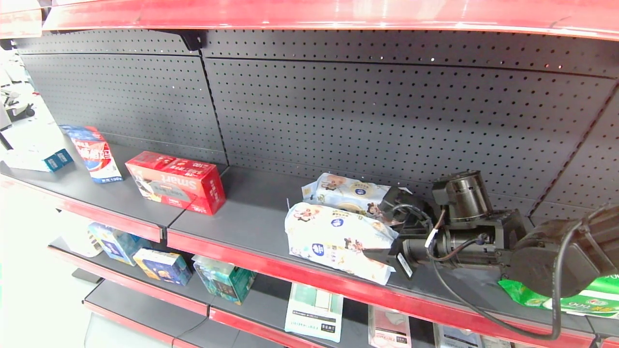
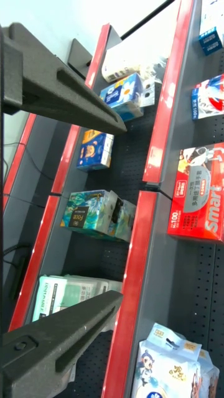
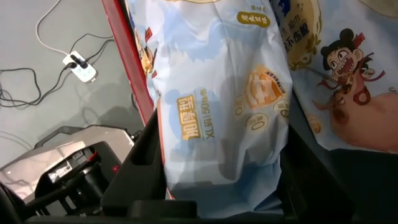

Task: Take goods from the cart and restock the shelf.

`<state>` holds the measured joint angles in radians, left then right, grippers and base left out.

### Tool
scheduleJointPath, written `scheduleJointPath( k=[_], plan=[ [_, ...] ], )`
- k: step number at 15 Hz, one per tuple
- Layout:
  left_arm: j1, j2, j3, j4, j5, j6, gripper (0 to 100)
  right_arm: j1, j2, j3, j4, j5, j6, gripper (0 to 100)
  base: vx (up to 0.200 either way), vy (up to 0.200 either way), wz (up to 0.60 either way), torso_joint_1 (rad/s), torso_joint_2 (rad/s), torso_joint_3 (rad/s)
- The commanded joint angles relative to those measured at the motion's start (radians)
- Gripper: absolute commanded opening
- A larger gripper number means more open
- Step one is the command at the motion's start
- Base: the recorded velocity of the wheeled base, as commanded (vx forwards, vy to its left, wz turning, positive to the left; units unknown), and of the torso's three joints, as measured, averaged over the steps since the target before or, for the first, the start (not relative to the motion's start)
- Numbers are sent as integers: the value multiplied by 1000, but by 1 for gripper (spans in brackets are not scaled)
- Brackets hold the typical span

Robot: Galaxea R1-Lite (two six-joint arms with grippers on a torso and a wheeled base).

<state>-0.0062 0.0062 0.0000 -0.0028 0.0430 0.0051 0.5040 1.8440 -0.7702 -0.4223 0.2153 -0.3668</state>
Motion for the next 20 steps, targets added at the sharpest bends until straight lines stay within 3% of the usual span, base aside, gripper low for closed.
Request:
scheduleJointPath(
  k=[1,20],
  plan=[
    [0,1,0,0,2,-1,100,-9,11,2,-1,19,-12,0,0,0,0,0,0,0],
    [0,1,0,0,2,1,100,-25,12,55,-42,88,-103,0,0,0,0,0,0,0]
  ],
)
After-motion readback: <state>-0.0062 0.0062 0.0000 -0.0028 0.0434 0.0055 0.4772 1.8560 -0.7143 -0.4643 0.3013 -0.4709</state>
